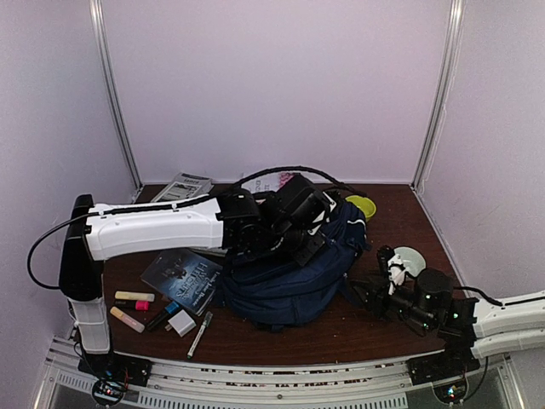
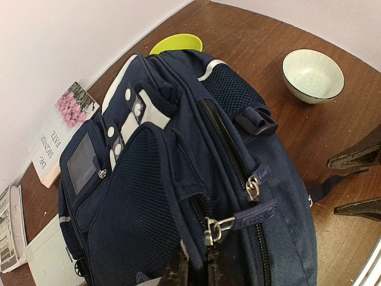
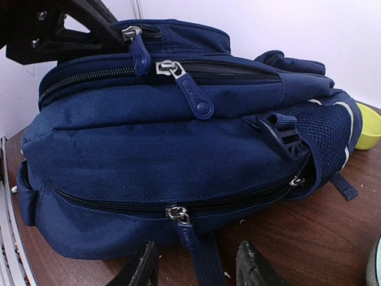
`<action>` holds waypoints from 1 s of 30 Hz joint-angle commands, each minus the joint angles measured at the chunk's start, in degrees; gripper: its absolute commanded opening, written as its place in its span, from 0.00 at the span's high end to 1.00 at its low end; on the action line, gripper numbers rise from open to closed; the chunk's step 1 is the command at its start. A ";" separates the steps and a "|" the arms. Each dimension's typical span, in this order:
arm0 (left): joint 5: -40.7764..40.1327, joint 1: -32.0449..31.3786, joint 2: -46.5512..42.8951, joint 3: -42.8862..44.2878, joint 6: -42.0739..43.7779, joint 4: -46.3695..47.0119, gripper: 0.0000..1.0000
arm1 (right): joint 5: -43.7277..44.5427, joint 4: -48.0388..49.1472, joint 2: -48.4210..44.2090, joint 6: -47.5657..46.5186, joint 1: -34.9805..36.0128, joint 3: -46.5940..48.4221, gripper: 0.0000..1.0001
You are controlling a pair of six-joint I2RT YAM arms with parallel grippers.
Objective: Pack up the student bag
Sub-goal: Grab the largest pocket of the student bag.
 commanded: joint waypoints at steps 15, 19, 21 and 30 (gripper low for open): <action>0.57 0.41 -4.39 1.56 -2.43 5.44 1.00 | -0.79 15.49 14.83 -9.27 1.28 1.22 0.63; 1.06 0.38 -4.37 1.78 -2.63 5.39 1.00 | -1.43 18.16 18.76 -9.71 1.30 2.04 0.62; 1.35 0.37 -4.37 1.82 -2.72 5.37 1.00 | -1.42 19.97 20.23 -9.92 1.32 2.22 0.62; 2.73 0.31 -4.38 1.87 -3.16 5.04 1.00 | -1.10 26.05 24.80 -11.46 1.25 2.08 0.77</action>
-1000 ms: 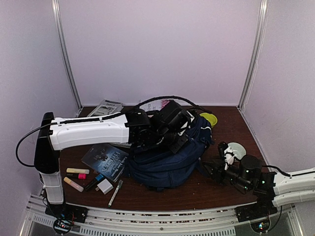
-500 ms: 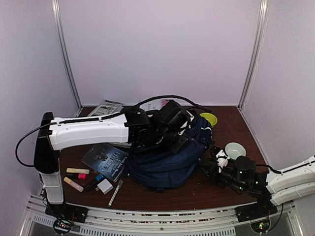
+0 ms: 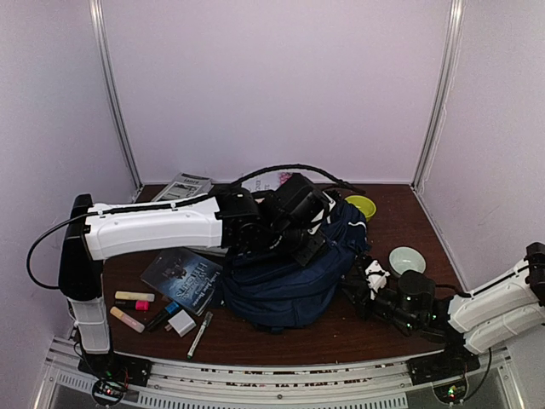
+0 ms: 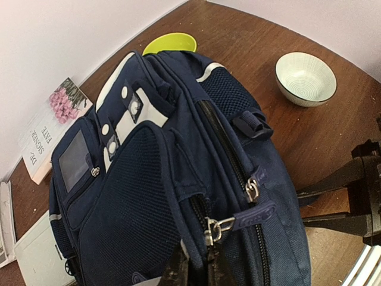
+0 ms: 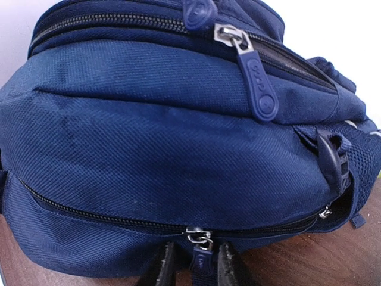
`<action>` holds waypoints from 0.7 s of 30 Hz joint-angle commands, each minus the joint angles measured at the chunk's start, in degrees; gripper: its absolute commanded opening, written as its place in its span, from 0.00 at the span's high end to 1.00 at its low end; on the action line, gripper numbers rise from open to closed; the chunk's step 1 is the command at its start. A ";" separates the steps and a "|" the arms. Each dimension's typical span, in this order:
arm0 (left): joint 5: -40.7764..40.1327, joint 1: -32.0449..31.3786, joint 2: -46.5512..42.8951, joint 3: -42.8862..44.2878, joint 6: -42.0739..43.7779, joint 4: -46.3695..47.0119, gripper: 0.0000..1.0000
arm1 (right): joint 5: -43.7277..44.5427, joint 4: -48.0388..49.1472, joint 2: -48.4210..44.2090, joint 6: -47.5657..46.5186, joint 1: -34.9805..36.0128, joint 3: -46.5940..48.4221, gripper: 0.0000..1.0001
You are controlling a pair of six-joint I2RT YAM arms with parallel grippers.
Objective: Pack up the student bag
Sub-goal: Grab the largest pocket of the student bag, then unzip the largest pocket of the student bag.
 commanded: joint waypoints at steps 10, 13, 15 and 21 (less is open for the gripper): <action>-0.81 0.24 -3.59 2.59 -1.40 4.42 1.00 | -4.98 -7.77 -4.88 -0.30 0.67 3.44 1.00; -1.93 0.25 -2.88 3.70 -2.00 3.29 1.00 | -5.95 -13.49 -9.11 1.16 1.41 4.36 1.00; -2.75 0.24 -2.14 4.69 -2.32 2.33 1.00 | -6.33 -18.62 -12.03 2.37 2.23 5.44 1.00; -4.24 0.25 0.97 8.03 -2.67 0.03 1.00 | -7.45 -30.87 -18.11 6.24 6.21 8.24 1.00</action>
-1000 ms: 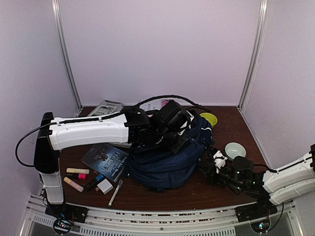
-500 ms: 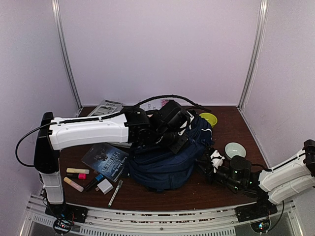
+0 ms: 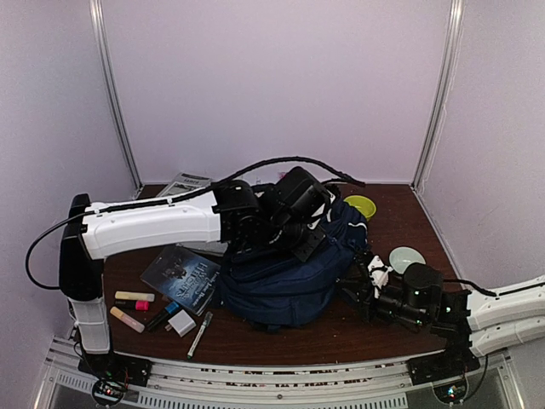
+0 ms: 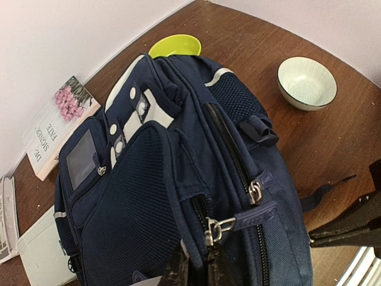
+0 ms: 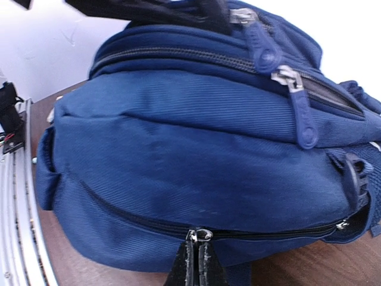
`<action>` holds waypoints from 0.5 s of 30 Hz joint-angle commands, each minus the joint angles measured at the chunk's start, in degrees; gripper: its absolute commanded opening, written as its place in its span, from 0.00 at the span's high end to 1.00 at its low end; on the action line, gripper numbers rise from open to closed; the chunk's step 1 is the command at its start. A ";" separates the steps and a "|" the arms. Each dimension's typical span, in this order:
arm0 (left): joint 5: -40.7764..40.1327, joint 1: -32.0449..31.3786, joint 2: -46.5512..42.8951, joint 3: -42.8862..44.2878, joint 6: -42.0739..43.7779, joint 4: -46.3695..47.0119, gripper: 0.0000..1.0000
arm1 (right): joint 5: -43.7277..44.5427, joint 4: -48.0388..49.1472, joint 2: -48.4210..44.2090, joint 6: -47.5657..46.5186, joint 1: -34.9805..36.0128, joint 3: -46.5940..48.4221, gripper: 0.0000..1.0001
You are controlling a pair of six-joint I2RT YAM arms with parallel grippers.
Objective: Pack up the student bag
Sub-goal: Unzip the largest pocket of the student bag.
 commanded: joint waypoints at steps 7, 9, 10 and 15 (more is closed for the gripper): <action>-3.03 0.21 3.85 7.94 -2.41 2.33 1.00 | -2.24 -16.81 -4.64 8.98 7.05 7.20 1.00; -2.37 0.22 4.51 8.88 -2.58 2.29 1.00 | -1.90 -15.51 -2.72 9.91 8.78 8.72 1.00; -2.18 0.20 4.82 9.35 -2.65 2.12 1.00 | -1.72 -14.54 -1.12 10.29 9.61 9.48 1.00; -2.68 0.19 5.43 11.76 -4.31 -0.80 1.00 | 0.73 -10.76 8.91 11.13 15.02 15.17 1.00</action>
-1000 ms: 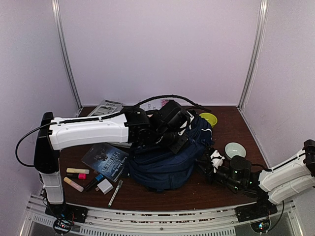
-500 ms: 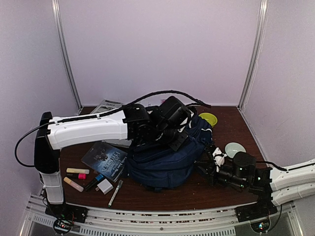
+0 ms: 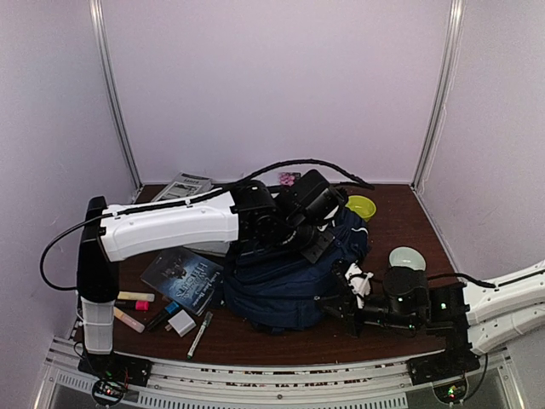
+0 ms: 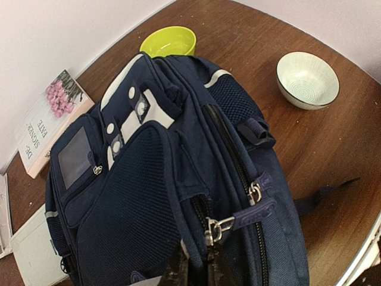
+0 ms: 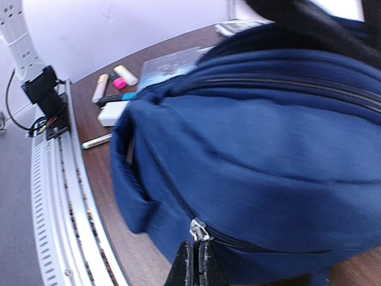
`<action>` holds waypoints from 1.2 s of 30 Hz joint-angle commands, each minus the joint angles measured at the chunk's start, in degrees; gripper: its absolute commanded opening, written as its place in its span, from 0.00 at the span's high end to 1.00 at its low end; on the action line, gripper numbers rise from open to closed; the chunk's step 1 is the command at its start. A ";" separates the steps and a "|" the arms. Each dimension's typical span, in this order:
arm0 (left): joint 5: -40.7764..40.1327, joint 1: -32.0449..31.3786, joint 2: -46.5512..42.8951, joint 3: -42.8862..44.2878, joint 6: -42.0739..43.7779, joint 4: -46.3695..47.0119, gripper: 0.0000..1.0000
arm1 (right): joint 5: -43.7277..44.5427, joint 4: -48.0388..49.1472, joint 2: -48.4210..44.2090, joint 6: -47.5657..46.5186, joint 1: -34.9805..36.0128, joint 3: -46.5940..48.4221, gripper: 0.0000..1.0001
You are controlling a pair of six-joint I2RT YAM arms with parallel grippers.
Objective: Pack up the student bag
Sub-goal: Unzip the largest pocket of the student bag, then pass from the left arm to the right
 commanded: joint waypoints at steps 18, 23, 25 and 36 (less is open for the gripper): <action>-4.30 0.73 -5.26 0.86 -3.08 2.69 1.00 | 16.42 2.81 4.65 5.59 10.57 4.70 0.64; -5.01 0.84 -7.32 0.69 -2.18 2.70 1.00 | 18.71 -10.15 -5.94 17.13 8.97 1.44 0.30; -5.07 0.87 -8.36 0.63 -2.16 2.67 1.00 | 15.60 -10.74 -10.08 22.32 6.09 -0.96 0.30; -0.22 0.87 -10.49 0.67 -2.29 4.77 1.00 | 0.73 10.04 -22.19 43.72 -6.95 -11.00 0.27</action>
